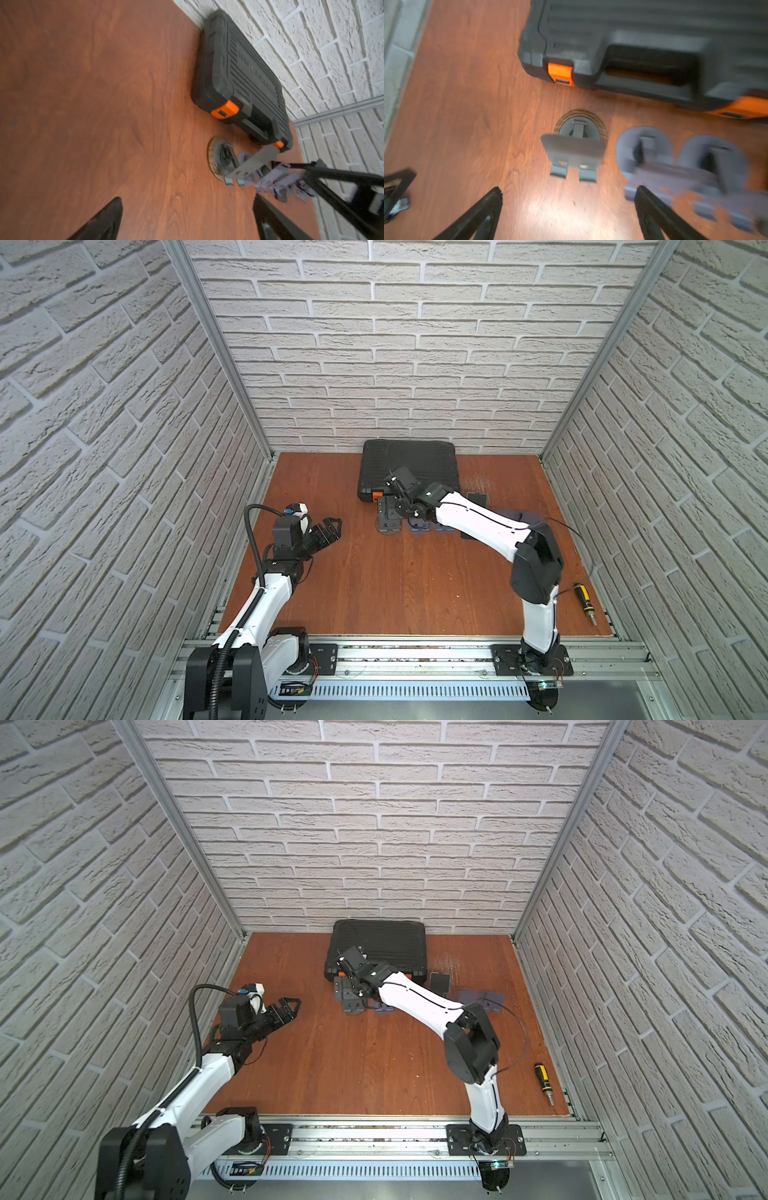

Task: Open the phone stand
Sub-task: Place the phone stand at the center of the board.

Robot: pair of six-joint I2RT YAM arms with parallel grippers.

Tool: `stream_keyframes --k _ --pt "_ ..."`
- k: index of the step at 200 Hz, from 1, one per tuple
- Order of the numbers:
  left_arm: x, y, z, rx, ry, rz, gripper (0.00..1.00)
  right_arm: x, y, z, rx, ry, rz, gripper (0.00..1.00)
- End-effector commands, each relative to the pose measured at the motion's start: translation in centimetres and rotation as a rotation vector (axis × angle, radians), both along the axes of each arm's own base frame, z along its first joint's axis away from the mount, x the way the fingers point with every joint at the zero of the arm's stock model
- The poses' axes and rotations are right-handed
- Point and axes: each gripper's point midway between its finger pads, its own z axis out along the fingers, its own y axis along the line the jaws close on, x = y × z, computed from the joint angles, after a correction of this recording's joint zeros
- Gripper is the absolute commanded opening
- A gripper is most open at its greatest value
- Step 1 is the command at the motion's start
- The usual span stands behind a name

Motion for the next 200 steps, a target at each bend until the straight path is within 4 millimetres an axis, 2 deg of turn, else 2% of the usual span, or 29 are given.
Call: stream_keyframes --k 1,21,35,57,74,90,121,151,170,200 --pt "1.0 4.4 2.4 0.261 -0.064 0.107 0.98 -0.9 -3.8 4.8 -0.056 -0.145 -0.016 1.0" --pt "1.0 8.3 3.1 0.362 -0.09 0.25 0.98 -1.7 -8.1 6.2 -0.131 -0.241 -0.044 1.0" --pt "0.8 10.4 2.8 0.411 -0.103 0.329 0.98 -2.1 -11.3 6.3 -0.148 -0.253 -0.08 1.0" --pt "1.1 11.5 2.7 0.511 -0.171 0.353 0.98 -2.2 -17.3 5.8 -0.158 -0.24 -0.195 1.0" --pt "1.1 12.2 2.4 0.583 -0.206 0.37 0.98 -2.3 -20.7 5.2 -0.182 -0.255 -0.25 1.0" --pt "1.3 12.6 1.9 0.633 -0.235 0.378 0.98 -2.2 -22.7 5.1 -0.234 -0.302 -0.27 1.0" --pt "2.2 12.7 0.0 0.676 -0.252 0.36 0.98 -1.5 -25.3 4.4 -0.312 -0.364 -0.304 1.0" --pt "3.2 13.0 -1.7 0.69 -0.242 0.358 0.98 -1.2 -28.4 1.9 -0.378 -0.333 -0.388 1.0" --pt "4.2 12.6 -2.2 0.669 -0.242 0.336 0.98 -1.1 -30.2 -0.2 -0.402 -0.305 -0.431 1.0" --pt "5.4 12.1 -3.2 0.646 -0.271 0.307 0.98 -1.2 -32.5 -1.7 -0.531 -0.293 -0.462 1.0"
